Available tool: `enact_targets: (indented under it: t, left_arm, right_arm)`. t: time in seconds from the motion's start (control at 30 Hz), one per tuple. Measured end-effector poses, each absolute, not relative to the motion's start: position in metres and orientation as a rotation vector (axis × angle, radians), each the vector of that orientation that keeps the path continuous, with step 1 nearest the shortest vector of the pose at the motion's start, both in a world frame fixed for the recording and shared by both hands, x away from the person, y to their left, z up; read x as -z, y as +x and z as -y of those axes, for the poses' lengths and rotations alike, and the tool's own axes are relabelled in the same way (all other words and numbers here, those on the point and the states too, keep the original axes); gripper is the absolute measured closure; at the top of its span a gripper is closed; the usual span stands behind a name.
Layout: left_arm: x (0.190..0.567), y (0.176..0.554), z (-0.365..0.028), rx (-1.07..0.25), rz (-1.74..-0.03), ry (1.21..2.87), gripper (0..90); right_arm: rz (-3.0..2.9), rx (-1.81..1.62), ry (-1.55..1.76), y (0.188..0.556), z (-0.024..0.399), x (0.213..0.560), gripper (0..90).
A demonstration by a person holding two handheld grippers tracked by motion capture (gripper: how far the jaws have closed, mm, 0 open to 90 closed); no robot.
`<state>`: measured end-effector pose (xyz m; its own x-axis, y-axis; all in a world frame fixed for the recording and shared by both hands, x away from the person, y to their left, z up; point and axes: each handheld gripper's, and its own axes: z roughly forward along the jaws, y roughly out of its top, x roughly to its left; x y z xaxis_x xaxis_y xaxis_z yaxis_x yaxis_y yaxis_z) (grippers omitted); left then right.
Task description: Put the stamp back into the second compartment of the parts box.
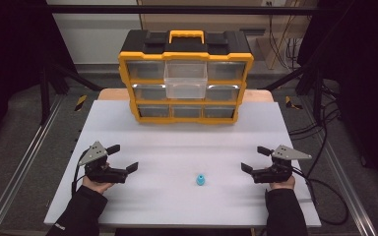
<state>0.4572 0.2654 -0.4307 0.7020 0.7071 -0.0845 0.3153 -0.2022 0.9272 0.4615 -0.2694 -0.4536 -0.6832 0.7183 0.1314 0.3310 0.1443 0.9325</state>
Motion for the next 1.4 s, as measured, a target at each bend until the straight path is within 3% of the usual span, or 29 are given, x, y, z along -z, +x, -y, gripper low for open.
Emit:
enact_targets:
  t: [1.4]
  left_arm:
    - [0.43, 0.453, -0.218, -0.383, -0.751, 1.871, 0.0]
  right_arm:
    - [-2.088, -1.544, 1.013, 0.461, 0.27, 0.454, 2.6]
